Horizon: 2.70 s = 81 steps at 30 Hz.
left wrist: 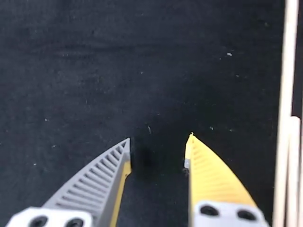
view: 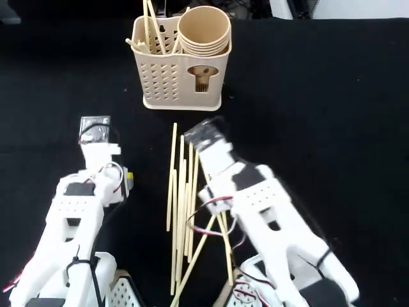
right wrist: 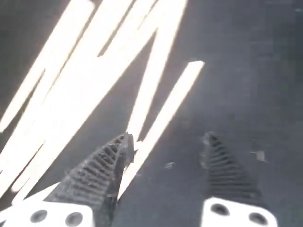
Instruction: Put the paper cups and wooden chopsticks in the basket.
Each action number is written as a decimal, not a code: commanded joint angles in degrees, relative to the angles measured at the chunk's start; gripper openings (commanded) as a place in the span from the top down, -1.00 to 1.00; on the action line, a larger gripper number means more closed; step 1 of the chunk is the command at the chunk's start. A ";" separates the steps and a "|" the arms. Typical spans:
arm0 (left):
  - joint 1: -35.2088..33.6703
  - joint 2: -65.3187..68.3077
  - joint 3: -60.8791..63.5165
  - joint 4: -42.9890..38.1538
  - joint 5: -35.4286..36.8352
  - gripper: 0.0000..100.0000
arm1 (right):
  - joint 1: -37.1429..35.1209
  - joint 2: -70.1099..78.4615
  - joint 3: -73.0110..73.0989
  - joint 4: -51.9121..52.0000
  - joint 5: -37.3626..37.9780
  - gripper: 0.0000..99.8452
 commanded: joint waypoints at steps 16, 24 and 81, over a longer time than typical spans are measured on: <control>-0.66 -0.53 1.19 -4.48 0.18 0.60 | -4.57 16.57 -1.45 -3.60 0.00 0.42; -0.66 -0.53 1.10 -4.48 0.09 0.60 | -7.82 17.54 -3.38 -4.48 -0.44 0.72; -0.66 -0.53 0.75 -4.57 0.00 0.60 | -9.85 -18.24 13.14 4.66 24.79 0.63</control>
